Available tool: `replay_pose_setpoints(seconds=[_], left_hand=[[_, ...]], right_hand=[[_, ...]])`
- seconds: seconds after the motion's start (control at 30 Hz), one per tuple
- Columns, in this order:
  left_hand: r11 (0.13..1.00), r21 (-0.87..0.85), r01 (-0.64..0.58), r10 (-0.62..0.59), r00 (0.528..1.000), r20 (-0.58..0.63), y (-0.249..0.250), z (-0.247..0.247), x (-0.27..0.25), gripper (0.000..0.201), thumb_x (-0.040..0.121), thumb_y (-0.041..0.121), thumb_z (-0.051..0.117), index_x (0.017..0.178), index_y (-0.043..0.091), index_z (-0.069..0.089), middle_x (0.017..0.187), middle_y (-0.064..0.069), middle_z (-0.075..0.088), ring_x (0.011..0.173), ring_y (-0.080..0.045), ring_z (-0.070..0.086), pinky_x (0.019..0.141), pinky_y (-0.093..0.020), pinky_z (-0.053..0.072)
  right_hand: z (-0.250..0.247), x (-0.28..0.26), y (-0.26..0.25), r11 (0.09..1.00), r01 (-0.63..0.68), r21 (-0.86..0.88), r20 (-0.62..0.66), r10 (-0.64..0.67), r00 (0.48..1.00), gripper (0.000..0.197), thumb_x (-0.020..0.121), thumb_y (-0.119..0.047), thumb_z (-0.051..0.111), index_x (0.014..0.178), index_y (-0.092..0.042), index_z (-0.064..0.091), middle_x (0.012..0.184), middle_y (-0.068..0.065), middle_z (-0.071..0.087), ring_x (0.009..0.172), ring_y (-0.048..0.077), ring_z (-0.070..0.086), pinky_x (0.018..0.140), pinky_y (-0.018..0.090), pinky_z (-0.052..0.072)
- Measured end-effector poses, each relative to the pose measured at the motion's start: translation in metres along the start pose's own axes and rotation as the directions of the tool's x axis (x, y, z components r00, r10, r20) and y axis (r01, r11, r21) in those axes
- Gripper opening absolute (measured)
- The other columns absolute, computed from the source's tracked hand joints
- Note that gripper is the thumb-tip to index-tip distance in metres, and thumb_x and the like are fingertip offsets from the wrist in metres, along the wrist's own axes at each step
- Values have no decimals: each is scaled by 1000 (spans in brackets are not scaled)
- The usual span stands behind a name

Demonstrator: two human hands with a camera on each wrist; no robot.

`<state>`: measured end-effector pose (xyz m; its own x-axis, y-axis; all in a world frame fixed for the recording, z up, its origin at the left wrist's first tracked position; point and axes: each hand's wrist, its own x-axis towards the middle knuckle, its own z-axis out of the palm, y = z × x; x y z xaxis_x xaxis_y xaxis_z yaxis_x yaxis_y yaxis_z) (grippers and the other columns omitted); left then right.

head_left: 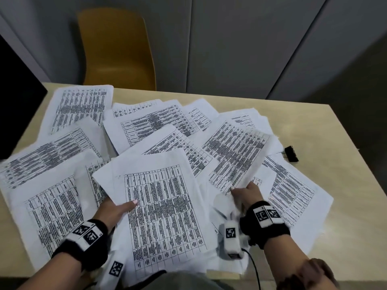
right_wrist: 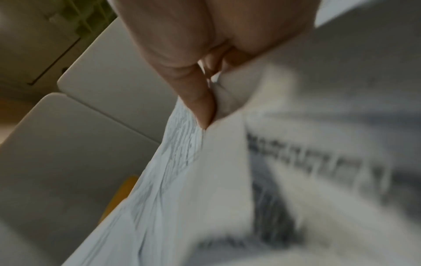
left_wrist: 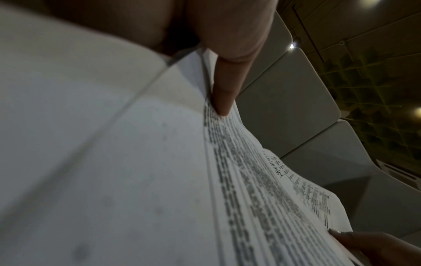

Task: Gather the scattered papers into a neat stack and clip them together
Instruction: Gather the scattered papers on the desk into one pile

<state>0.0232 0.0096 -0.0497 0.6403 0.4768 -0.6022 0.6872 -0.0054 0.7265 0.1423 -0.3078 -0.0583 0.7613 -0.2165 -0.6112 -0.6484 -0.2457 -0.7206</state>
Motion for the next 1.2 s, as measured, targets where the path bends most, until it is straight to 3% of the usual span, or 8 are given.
replay_pose_setpoints(seconds=[0.17, 0.3, 0.5, 0.67, 0.8, 0.9, 1.07, 1.2], left_hand=[[997, 76, -26, 26, 1000, 6, 15, 2, -10, 64, 74, 26, 75, 123, -4, 46, 127, -17, 55, 115, -36, 51, 99, -44, 38], [986, 138, -93, 88, 995, 37, 29, 12, -22, 55, 81, 17, 69, 118, -16, 47, 123, -30, 53, 113, -42, 52, 97, -45, 40], [987, 105, -121, 104, 982, 157, 34, 17, -12, 53, 79, 14, 70, 126, 5, 49, 127, -15, 58, 107, -26, 55, 99, -36, 37], [993, 61, -104, 93, 981, 168, 38, 14, 0, 42, 83, -2, 61, 124, 0, 51, 117, -9, 59, 99, -23, 55, 92, -32, 39], [995, 74, -61, 45, 977, 208, 36, 17, 4, 39, 84, -1, 59, 122, 0, 52, 119, -16, 60, 103, -27, 57, 94, -35, 41], [998, 38, -54, 44, 974, 221, 36, 18, 6, 44, 82, 5, 64, 124, 2, 52, 124, -15, 60, 108, -28, 58, 100, -39, 40], [997, 50, -58, 47, 979, 196, 35, 28, 5, 47, 79, 9, 69, 123, 4, 53, 120, -13, 61, 110, -27, 56, 99, -36, 38], [984, 129, -125, 96, 974, 207, 51, 31, -4, 37, 84, 25, 64, 118, 14, 54, 106, 1, 55, 99, -18, 52, 92, -31, 38]], right_hand=[[10, -6, 15, 993, -111, -35, 171, 115, 978, 31, 66, 1, 70, 87, -3, 46, 65, 14, 51, 57, 24, 50, 59, 34, 43], [15, -7, 12, 986, -142, 84, 104, 133, 986, 36, 75, -41, 68, 82, -20, 40, 44, 0, 49, 29, 11, 41, 42, 18, 33], [10, -11, 16, 994, -44, -104, 249, 69, 966, 14, 83, -9, 57, 94, -2, 53, 65, 8, 59, 57, 23, 54, 58, 30, 44], [-2, -7, 10, 996, -47, 75, 134, 37, 990, 33, 79, -23, 68, 97, 0, 54, 75, 13, 61, 66, 26, 58, 64, 34, 49], [6, -19, 1, 996, 78, 37, 47, -80, 996, 19, 96, -19, 42, 83, -7, 51, 69, 6, 50, 63, 19, 46, 54, 22, 37], [11, -15, 10, 999, 45, 22, 147, -48, 988, 20, 81, -27, 54, 71, -13, 64, 77, 20, 63, 78, 29, 59, 76, 31, 48], [11, -27, 2, 994, -75, 74, 297, 50, 954, 82, 69, -64, 63, 129, -10, 46, 119, 7, 59, 110, 32, 58, 103, 52, 40], [20, -32, 17, 1000, 28, 0, 235, -28, 972, 97, 71, -23, 76, 146, -13, 15, 97, -4, 56, 79, 21, 58, 72, 36, 52]])
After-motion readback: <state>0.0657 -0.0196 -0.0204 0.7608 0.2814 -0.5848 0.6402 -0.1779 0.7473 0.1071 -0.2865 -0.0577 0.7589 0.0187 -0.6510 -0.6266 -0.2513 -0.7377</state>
